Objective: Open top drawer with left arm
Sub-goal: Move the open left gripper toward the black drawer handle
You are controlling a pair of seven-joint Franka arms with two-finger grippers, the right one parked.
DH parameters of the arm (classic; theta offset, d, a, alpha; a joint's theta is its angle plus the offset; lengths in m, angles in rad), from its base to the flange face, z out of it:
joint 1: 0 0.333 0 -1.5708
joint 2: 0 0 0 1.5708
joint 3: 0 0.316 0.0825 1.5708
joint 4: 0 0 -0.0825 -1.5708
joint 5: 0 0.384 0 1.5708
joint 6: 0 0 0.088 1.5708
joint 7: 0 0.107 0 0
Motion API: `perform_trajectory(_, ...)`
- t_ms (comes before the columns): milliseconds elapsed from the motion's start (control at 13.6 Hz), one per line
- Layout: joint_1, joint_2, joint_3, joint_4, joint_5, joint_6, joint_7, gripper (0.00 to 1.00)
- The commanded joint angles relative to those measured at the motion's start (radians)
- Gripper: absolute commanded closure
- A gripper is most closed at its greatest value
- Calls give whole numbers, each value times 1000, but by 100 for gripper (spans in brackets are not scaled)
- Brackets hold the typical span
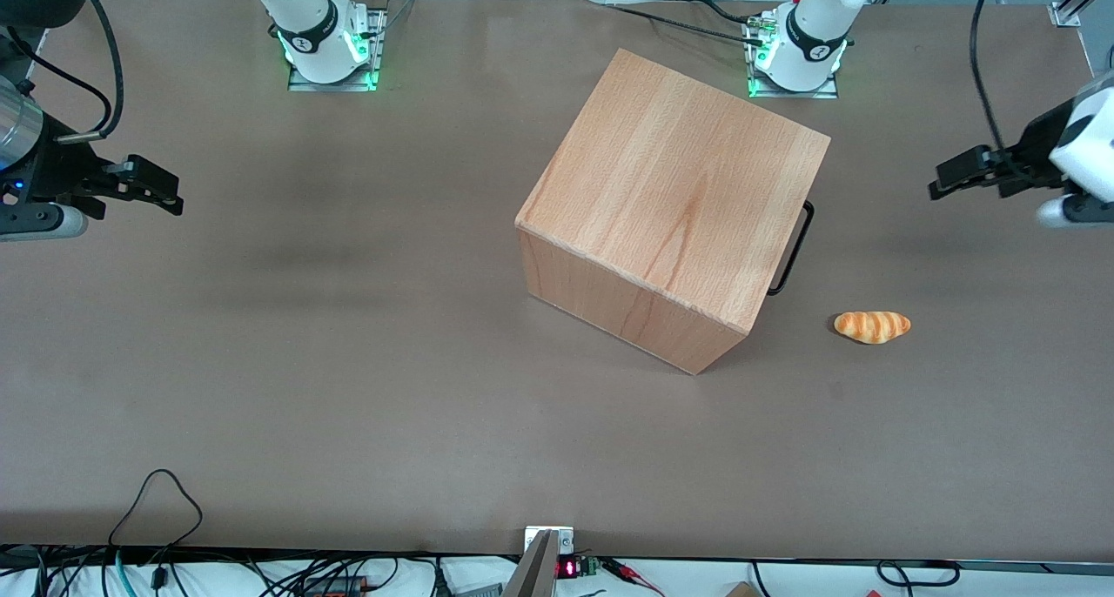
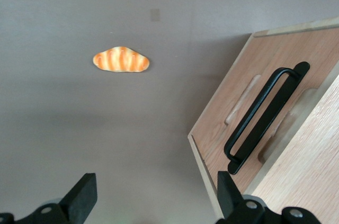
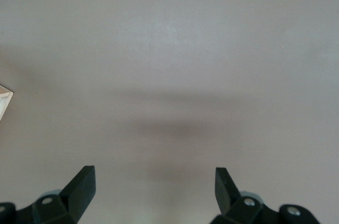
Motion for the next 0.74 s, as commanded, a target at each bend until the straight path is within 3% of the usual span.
perform_trajectory(0, -9, 2, -17, -66, -39, 79, 20, 0)
perform_trajectory(294, -12, 18, -39, -152, -91, 188, 103, 0)
perform_trajectory(662, -17, 34, -64, -230, -93, 291, 285, 0)
